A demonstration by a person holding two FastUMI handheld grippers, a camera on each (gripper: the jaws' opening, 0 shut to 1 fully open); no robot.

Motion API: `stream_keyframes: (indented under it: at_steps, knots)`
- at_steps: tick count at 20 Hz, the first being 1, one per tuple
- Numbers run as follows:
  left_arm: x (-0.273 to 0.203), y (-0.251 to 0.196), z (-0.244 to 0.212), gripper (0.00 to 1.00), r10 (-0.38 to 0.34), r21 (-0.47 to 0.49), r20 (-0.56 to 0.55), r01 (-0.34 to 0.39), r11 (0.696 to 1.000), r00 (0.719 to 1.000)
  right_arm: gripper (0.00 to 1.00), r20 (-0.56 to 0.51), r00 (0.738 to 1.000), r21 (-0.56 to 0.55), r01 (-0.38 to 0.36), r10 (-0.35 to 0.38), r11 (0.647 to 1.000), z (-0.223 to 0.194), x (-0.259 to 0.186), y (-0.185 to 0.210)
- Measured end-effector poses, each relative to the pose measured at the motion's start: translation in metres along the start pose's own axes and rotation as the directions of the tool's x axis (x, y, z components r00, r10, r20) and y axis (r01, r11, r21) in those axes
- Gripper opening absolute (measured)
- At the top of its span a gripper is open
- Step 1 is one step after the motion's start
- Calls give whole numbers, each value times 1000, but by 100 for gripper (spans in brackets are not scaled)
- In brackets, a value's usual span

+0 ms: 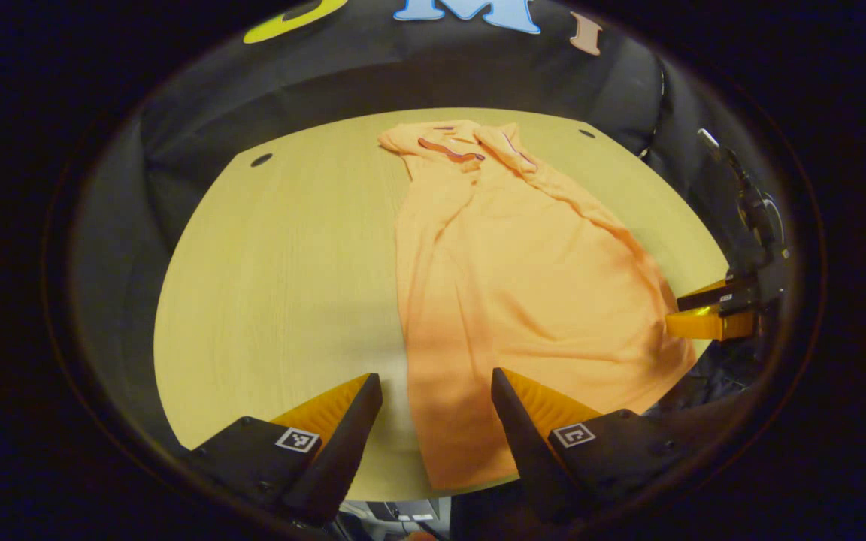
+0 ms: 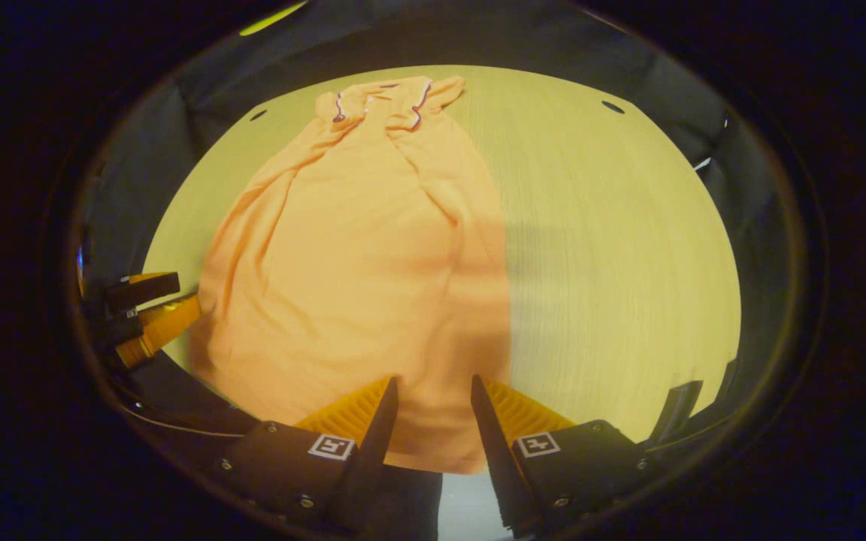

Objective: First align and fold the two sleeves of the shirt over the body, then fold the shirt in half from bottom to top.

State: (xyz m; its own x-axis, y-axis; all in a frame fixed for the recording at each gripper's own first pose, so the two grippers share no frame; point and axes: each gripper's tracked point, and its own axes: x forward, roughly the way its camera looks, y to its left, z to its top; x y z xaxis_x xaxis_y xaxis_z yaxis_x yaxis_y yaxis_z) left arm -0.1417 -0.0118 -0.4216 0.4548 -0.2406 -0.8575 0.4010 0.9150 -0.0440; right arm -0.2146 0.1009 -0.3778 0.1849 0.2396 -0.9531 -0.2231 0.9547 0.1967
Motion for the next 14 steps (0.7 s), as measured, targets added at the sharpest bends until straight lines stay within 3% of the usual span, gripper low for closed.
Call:
stream_keyframes:
  at_steps: [7, 10, 13, 14]
  knots:
    - [15, 2, -24, 99, 34, 25, -122, -31, 999, 992, 64, -93, 996, -17, 11, -13, 1000, -17, 10, 3]
    - [19, -3, -29, 97, 11, 10, -170, -9, 1000, 985, 62, -128, 992, -31, 19, -23, 999, -17, 11, 3]
    - [22, -4, -26, 96, 10, 22, -177, -7, 1000, 984, 66, -174, 984, -61, 25, -35, 998, -17, 15, 6]
    - [21, -5, -27, 94, 10, 26, -183, -5, 1000, 983, 72, -197, 979, -65, 43, -55, 997, -18, 16, 6]
